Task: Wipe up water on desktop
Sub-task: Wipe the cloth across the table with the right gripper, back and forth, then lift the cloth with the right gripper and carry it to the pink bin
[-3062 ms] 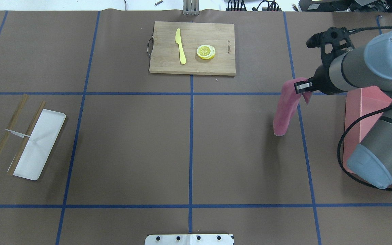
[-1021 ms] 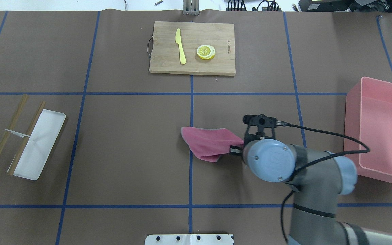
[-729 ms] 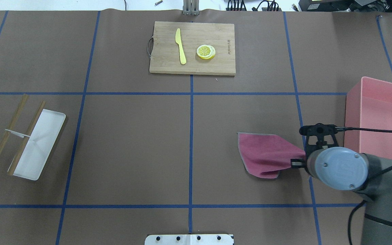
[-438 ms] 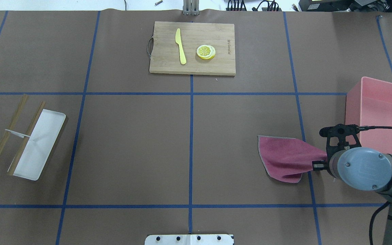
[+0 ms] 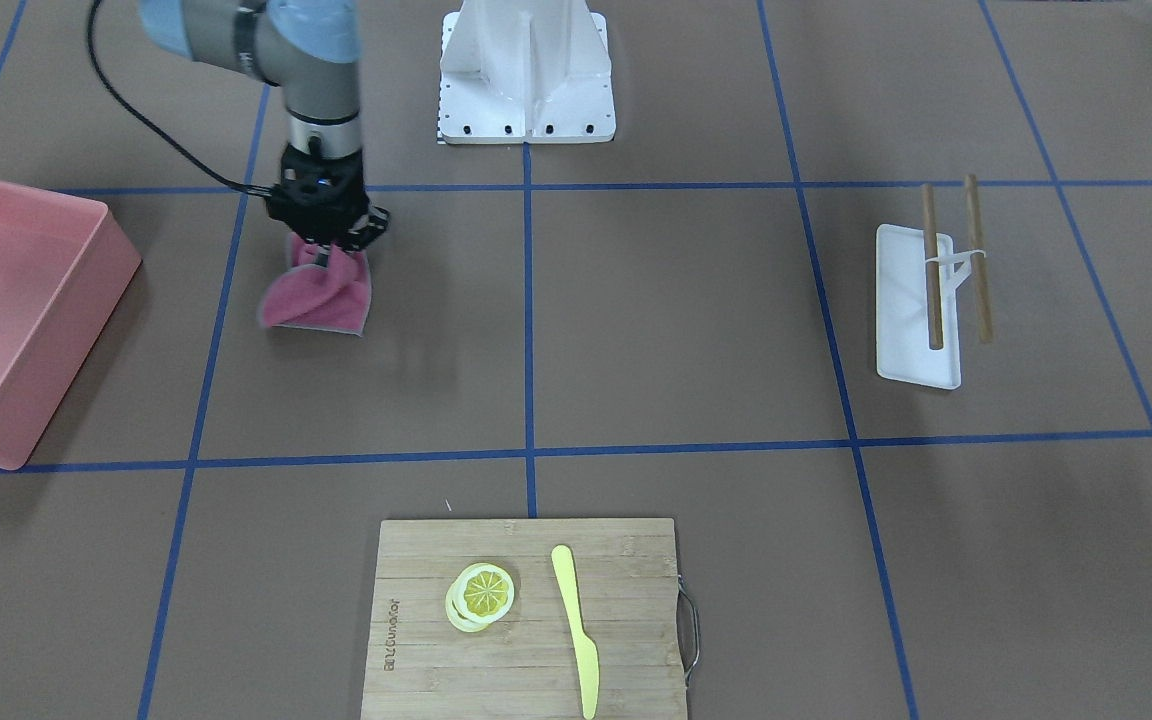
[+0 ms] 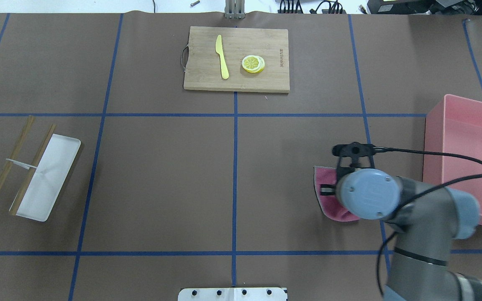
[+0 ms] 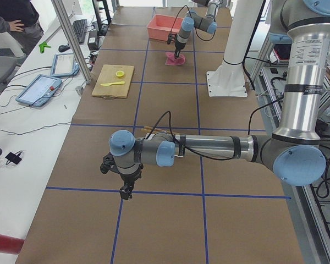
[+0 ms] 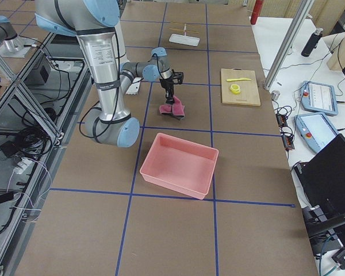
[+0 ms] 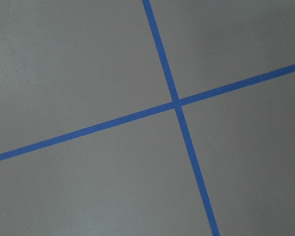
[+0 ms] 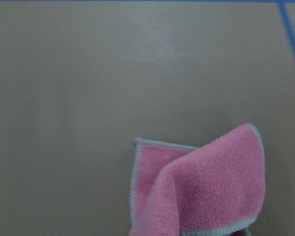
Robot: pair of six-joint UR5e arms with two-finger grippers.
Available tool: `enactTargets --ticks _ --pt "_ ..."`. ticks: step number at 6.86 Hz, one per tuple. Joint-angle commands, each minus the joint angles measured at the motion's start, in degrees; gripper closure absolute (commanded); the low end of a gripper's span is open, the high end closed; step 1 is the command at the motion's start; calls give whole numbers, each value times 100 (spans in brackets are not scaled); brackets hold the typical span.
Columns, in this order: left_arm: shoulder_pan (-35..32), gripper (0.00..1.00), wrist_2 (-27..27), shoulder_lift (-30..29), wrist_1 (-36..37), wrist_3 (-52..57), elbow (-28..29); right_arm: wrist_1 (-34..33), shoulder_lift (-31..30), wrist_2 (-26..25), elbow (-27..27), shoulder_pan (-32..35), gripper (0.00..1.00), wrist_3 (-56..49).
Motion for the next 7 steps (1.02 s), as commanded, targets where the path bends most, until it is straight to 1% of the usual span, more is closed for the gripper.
enactTargets --ticks 1,2,3,4,5,6,7 --pt "-13 2 -41 217 -52 9 -61 88 1459 -276 -517 -260 100 1125" --pt "-30 2 -41 306 -44 9 -218 80 1602 -322 -334 -235 100 1146" --pt "-30 2 -41 333 -44 9 -228 -95 1256 -87 320 79 100 894" --pt "-30 2 -41 333 -44 9 -228 -453 504 672 1275 630 100 12" --pt "-30 2 -41 333 -44 9 -228 -761 -243 1445 2094 1401 100 -928" --pt "-30 2 -41 333 -44 9 -228 -938 -921 2193 2476 2227 100 -2112" --pt "-30 2 -41 333 -52 9 -228 -914 -1737 2853 2593 3175 100 -3463"
